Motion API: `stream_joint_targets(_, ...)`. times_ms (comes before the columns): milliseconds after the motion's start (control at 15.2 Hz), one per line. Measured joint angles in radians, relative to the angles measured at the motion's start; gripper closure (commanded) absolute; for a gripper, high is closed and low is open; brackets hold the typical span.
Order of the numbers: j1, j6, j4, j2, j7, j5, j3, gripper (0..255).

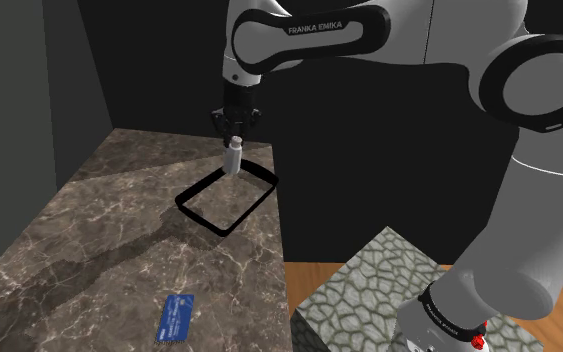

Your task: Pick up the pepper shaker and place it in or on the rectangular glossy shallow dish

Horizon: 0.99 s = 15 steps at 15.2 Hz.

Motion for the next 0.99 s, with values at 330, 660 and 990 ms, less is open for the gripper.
stream_joint_targets(330, 0.002, 0.063, -0.052, 0.012, 0.003, -0.004, -0.001, 255)
stream_joint_targets(660, 0.002, 0.094, -0.073, 0.021, 0.002, -0.006, -0.002, 255)
stream_joint_targets(990, 0.002, 0.095, -0.074, 0.021, 0.002, -0.006, -0.002, 0)
